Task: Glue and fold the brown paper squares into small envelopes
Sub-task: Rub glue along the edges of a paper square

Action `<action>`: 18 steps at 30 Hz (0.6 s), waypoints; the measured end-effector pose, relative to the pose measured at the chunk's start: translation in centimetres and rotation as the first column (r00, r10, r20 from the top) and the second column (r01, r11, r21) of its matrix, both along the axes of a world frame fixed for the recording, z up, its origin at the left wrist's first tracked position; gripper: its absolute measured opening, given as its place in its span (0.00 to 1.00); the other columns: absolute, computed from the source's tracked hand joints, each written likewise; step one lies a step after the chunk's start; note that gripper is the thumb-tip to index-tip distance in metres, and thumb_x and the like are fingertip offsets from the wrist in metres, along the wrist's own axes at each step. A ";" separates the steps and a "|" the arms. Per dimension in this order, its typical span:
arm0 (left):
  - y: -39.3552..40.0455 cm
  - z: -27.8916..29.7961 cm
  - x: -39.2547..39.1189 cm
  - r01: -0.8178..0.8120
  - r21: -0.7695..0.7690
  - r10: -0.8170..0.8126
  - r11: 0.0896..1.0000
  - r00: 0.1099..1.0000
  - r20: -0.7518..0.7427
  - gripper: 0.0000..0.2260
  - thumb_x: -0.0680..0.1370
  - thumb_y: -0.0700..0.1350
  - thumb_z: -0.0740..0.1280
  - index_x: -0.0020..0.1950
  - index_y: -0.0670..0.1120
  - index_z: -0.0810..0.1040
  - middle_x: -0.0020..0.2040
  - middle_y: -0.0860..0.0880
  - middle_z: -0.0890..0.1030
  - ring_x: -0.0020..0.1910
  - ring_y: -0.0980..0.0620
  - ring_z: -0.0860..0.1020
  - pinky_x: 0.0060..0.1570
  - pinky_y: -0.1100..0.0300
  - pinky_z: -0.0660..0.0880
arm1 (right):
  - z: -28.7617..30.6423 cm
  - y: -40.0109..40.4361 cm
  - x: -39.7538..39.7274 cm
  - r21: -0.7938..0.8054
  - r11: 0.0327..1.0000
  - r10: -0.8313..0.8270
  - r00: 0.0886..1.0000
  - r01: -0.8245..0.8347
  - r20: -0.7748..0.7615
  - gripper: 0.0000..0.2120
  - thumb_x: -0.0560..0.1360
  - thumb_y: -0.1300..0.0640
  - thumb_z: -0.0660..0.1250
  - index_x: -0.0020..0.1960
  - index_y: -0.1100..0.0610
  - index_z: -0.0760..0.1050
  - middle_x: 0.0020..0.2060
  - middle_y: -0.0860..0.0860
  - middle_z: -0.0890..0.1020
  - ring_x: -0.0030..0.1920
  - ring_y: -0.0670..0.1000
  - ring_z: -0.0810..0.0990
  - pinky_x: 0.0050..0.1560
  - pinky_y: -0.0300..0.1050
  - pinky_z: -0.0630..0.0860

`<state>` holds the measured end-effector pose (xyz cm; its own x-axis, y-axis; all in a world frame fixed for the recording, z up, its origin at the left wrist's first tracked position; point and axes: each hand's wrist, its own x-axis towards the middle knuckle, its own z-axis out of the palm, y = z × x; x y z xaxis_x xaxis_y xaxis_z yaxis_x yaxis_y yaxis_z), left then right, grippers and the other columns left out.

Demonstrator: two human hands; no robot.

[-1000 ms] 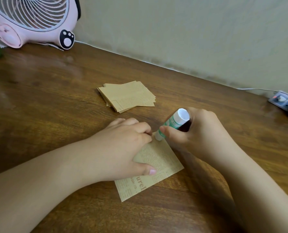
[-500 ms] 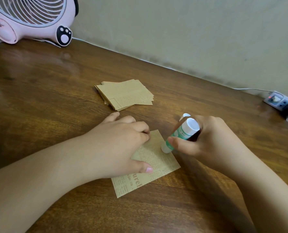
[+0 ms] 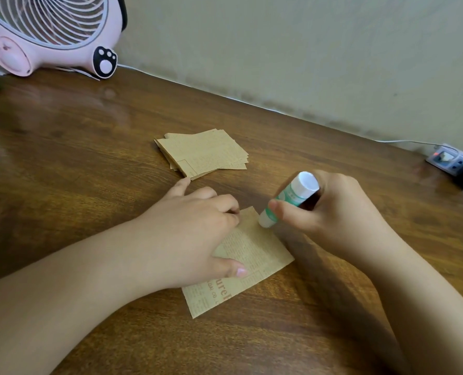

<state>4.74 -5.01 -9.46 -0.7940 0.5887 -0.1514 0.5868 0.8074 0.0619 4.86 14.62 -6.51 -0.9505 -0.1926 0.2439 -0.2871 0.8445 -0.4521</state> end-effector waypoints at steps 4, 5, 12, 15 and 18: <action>0.0 0.1 0.0 -0.003 -0.001 0.003 1.000 1.000 0.012 0.35 0.73 0.70 0.54 0.76 0.56 0.58 0.69 0.64 0.57 0.70 0.60 0.55 0.74 0.45 0.40 | 0.5 -0.5 -0.4 -0.064 0.998 0.009 0.999 -0.011 -0.031 0.18 0.65 0.42 0.67 0.41 0.58 0.78 0.33 0.52 0.81 0.33 0.50 0.77 0.32 0.46 0.72; 0.0 0.1 0.0 -0.002 -0.002 0.002 1.000 1.000 0.011 0.35 0.72 0.70 0.54 0.76 0.56 0.58 0.69 0.64 0.57 0.70 0.60 0.54 0.74 0.45 0.40 | 0.3 -0.8 -0.7 -0.042 0.999 0.012 1.000 -0.013 -0.023 0.19 0.65 0.42 0.68 0.40 0.59 0.78 0.32 0.52 0.80 0.32 0.50 0.76 0.31 0.43 0.70; 0.0 0.1 0.0 -0.008 -0.008 0.009 1.000 1.000 0.009 0.35 0.72 0.70 0.54 0.76 0.57 0.57 0.69 0.64 0.57 0.70 0.60 0.54 0.74 0.45 0.42 | -0.8 -1.4 -1.4 0.002 1.000 0.009 1.000 -0.009 0.023 0.15 0.67 0.46 0.70 0.37 0.58 0.74 0.29 0.50 0.78 0.33 0.48 0.75 0.29 0.37 0.68; 0.0 0.0 0.0 -0.007 -0.007 0.007 1.000 1.000 0.000 0.34 0.72 0.70 0.53 0.75 0.57 0.58 0.68 0.65 0.57 0.69 0.61 0.55 0.74 0.45 0.43 | -0.5 -1.0 -0.7 0.007 1.000 0.021 0.998 -0.021 0.055 0.15 0.65 0.44 0.70 0.37 0.57 0.75 0.29 0.50 0.79 0.31 0.48 0.76 0.28 0.39 0.69; 0.0 0.0 0.0 -0.008 -0.002 0.009 1.000 1.000 0.001 0.35 0.72 0.70 0.53 0.75 0.57 0.59 0.68 0.65 0.58 0.69 0.61 0.55 0.74 0.45 0.43 | -0.3 -0.5 0.2 0.026 0.999 0.026 0.998 -0.028 0.066 0.18 0.63 0.42 0.68 0.38 0.57 0.76 0.31 0.52 0.80 0.31 0.51 0.77 0.32 0.47 0.73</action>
